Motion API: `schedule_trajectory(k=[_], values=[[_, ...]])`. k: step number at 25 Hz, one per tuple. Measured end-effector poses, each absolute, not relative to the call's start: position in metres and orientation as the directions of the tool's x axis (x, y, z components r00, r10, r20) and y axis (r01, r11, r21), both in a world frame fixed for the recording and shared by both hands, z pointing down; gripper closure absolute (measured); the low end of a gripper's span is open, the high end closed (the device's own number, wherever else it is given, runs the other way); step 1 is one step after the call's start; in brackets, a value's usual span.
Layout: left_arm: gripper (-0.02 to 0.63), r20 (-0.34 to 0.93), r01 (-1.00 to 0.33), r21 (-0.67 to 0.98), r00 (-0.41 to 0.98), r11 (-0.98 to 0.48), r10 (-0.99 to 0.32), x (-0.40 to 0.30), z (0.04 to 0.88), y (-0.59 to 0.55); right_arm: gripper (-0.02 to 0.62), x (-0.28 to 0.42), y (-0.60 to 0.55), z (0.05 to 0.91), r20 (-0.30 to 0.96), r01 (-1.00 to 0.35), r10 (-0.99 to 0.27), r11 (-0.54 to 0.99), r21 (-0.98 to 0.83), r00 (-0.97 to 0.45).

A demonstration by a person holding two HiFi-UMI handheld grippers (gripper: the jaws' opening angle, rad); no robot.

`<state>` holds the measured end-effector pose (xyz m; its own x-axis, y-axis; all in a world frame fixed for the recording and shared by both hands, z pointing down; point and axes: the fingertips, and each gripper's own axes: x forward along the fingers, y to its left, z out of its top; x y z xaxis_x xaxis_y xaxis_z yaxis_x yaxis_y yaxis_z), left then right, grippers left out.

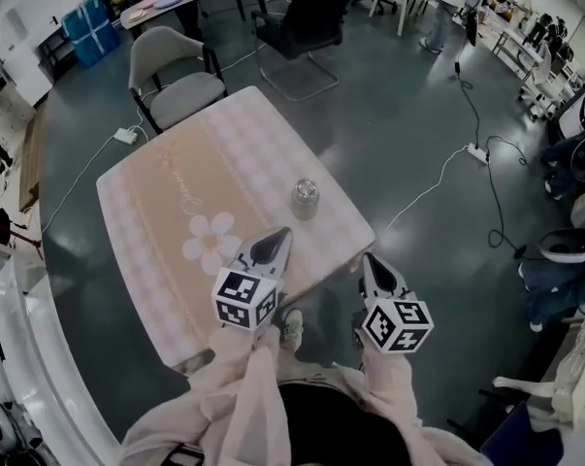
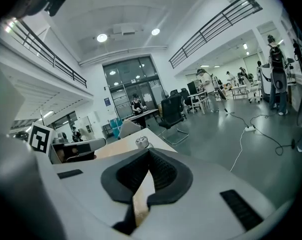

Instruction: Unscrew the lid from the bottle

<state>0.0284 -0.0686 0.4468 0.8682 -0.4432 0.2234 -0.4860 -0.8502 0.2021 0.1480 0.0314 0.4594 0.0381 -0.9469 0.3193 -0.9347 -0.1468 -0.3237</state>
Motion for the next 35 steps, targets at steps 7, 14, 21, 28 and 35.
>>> schedule_trajectory(k=[7, 14, 21, 28, 35], values=[[0.580, 0.211, -0.499, 0.211, 0.863, -0.840, -0.460, 0.037, 0.445, -0.126, 0.584, 0.161, -0.020, 0.458, 0.321, -0.939, -0.946, -0.141, -0.315, 0.034], [0.580, 0.220, -0.498, 0.223, 0.863, -0.838, -0.454, 0.041, 0.453, -0.147, 0.584, 0.160, -0.052, 0.464, 0.337, -0.941, -0.941, -0.126, -0.313, 0.014], [0.580, 0.232, -0.516, 0.245, 0.853, -0.821, -0.467, 0.040, 0.459, -0.158, 0.584, 0.157, -0.071, 0.468, 0.372, -0.948, -0.928, -0.091, -0.305, -0.030], [0.578, 0.257, -0.540, 0.245, 0.837, -0.805, -0.484, 0.047, 0.473, -0.162, 0.584, 0.164, -0.097, 0.479, 0.407, -0.951, -0.906, -0.019, -0.308, -0.114], [0.460, 0.295, -0.579, 0.263, 0.810, -0.771, -0.508, 0.059, 0.490, -0.167, 0.584, 0.182, -0.123, 0.485, 0.425, -0.950, -0.884, 0.059, -0.308, -0.192]])
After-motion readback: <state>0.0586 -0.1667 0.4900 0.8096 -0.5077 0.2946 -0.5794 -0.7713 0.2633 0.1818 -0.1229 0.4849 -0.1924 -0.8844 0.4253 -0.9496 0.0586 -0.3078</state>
